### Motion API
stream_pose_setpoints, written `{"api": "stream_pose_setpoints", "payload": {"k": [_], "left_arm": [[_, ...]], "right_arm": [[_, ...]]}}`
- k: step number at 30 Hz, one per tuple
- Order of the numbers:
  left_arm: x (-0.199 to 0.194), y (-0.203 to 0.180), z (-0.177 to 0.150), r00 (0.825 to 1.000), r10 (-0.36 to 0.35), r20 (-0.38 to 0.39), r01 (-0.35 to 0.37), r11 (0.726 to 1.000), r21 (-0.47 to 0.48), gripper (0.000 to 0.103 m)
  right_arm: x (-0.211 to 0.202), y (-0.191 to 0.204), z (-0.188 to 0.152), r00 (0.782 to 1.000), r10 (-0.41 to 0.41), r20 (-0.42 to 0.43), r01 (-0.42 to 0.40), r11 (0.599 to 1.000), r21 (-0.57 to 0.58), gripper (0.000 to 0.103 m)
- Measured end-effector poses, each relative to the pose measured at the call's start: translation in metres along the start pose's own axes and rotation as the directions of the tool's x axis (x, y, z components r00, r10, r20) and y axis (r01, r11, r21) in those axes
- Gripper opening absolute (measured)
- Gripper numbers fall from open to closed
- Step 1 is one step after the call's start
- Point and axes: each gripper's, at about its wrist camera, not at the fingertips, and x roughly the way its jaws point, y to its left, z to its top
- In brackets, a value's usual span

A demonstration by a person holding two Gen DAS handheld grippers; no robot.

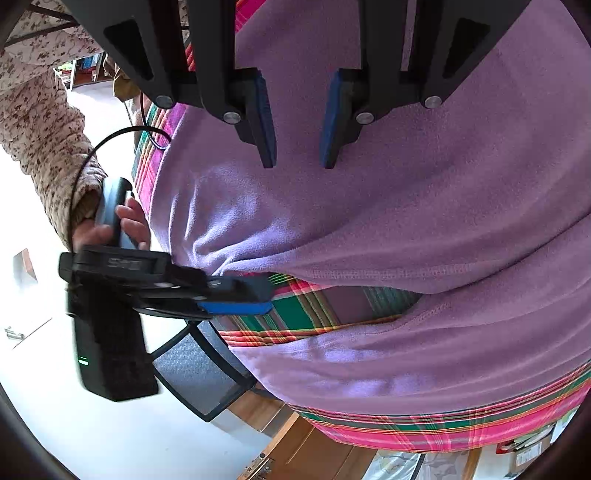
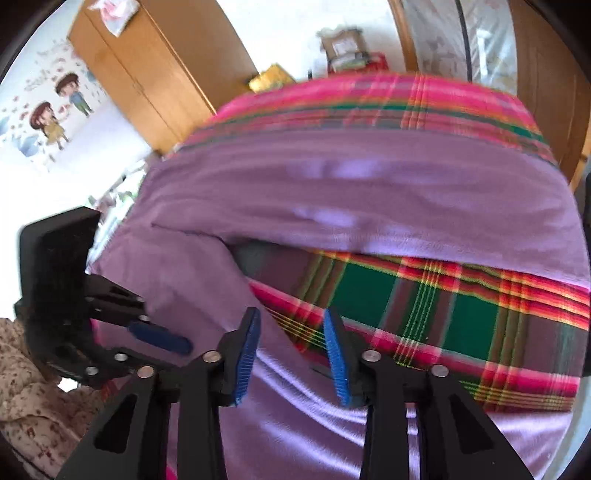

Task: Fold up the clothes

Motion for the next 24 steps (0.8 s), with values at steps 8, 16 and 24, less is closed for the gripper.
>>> {"api": "stream_pose_setpoints", "payload": {"k": [8, 16, 24], "left_arm": [[-0.002, 0.002, -0.001, 1.0, -0.014, -0.001, 0.014, 1.0, -0.004, 0.025], [0.001, 0.003, 0.0, 1.0, -0.026, 0.003, 0.026, 1.0, -0.012, 0.025], [0.002, 0.001, -0.001, 1.0, -0.016, 0.01, 0.016, 1.0, -0.006, 0.025]], "right_arm": [[0.016, 0.022, 0.001, 0.997, -0.041, -0.066, 0.031, 0.99, -0.141, 0.033], [0.022, 0.047, -0.004, 0.989, -0.14, -0.058, 0.114, 0.941, -0.319, 0.012], [0.012, 0.04, 0.01, 0.976, -0.213, 0.043, 0.216, 0.937, -0.274, 0.006]]}}
